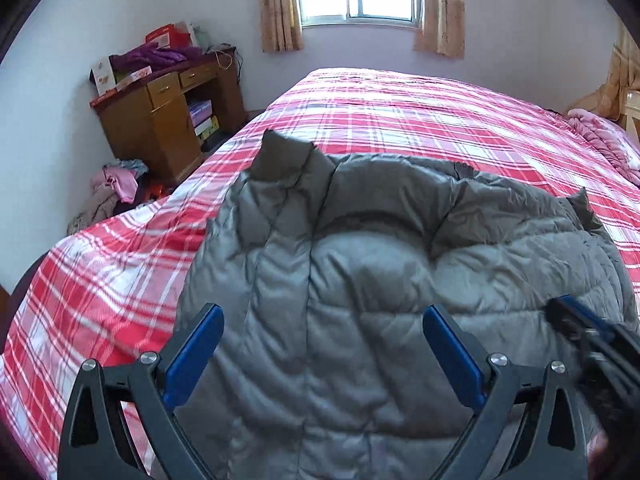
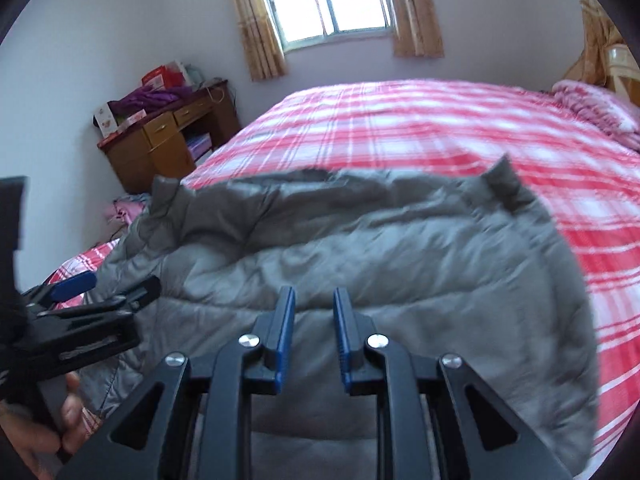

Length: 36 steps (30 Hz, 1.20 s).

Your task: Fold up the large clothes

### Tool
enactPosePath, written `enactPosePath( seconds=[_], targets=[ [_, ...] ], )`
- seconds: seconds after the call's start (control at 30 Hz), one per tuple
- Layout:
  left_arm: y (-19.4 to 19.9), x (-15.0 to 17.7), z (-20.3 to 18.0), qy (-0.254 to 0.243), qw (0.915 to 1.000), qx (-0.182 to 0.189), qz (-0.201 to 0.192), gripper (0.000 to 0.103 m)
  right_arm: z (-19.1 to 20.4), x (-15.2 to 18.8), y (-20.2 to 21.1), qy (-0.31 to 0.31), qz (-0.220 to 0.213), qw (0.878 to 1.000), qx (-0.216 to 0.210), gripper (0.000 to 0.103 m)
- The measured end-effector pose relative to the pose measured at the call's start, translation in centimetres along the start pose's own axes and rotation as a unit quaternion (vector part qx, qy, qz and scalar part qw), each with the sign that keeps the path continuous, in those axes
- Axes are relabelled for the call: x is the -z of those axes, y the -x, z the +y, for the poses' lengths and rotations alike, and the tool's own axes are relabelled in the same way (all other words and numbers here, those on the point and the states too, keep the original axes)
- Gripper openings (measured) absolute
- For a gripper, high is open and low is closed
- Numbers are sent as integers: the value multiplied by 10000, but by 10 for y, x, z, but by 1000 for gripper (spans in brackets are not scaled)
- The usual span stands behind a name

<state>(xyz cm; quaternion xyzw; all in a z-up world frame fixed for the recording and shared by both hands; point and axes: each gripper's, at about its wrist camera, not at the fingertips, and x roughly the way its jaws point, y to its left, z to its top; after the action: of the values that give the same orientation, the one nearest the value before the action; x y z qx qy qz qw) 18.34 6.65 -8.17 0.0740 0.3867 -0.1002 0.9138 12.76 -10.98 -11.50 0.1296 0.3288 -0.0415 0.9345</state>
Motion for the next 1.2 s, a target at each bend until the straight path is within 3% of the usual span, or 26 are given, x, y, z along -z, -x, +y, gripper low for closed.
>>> enactPosePath(
  seconds=[0.2,0.43,0.6,0.77,0.93,1.07,1.2],
  targets=[
    [9,15,20,430,9990,128,-33,100,5,18,-23,91,200,9996,186,20],
    [28,34,43,864,9951,358,-315,100,6,16,-22,257,391,9987,212,20],
    [42,49,61,1515,9845,611,-636,100,18,3,0,176,-88,9998,48,20],
    [36,67,70,2222,9706,777,-509,100,22,17,-35,3,368,9993,-54,20],
    [29,84,66,2487,9644,671,-593,100,20,29,-46,75,350,9994,-8,20],
    [-1,79,68,2747,9567,961,-42,100,15,31,-48,26,372,9993,-69,20],
    [-12,75,72,3052,9446,1187,-195,100,14,31,-48,45,368,9993,-50,20]
  ],
)
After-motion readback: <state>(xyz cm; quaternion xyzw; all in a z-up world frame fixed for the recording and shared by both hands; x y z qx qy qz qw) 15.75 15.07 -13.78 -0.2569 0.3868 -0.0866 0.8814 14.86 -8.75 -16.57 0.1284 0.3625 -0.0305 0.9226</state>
